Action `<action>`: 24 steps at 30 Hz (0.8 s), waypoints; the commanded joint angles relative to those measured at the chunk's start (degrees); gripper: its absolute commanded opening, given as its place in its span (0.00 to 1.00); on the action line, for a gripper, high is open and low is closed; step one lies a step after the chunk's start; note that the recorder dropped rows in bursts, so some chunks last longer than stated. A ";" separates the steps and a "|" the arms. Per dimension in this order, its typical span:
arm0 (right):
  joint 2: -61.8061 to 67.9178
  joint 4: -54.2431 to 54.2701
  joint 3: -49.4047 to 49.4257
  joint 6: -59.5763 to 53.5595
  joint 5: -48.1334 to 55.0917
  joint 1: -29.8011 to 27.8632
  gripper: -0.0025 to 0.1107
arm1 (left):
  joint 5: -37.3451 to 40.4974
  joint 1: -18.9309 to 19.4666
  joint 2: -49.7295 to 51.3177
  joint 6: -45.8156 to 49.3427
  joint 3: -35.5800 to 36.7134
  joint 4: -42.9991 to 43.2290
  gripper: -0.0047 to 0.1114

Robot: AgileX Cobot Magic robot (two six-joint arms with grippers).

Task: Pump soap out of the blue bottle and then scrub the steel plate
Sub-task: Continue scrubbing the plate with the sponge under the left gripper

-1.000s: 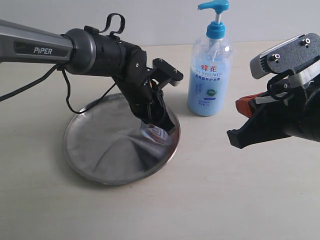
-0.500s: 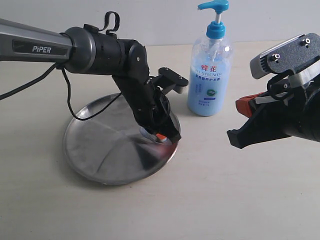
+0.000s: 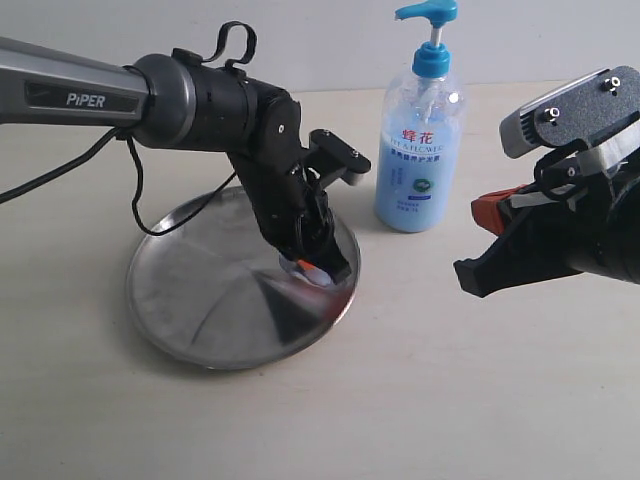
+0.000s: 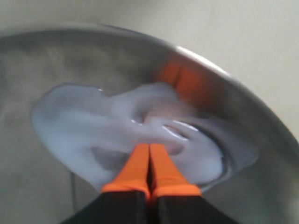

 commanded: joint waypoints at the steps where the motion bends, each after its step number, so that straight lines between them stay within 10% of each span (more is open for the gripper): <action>1: -0.38 -0.35 0.19 -0.50 0.42 -0.02 0.02 | -0.37 0.14 2.88 -4.77 1.57 6.38 0.04; 24: -0.38 -0.35 0.19 -0.50 0.55 -0.02 0.02 | -8.06 0.14 2.88 -11.57 1.57 9.70 0.04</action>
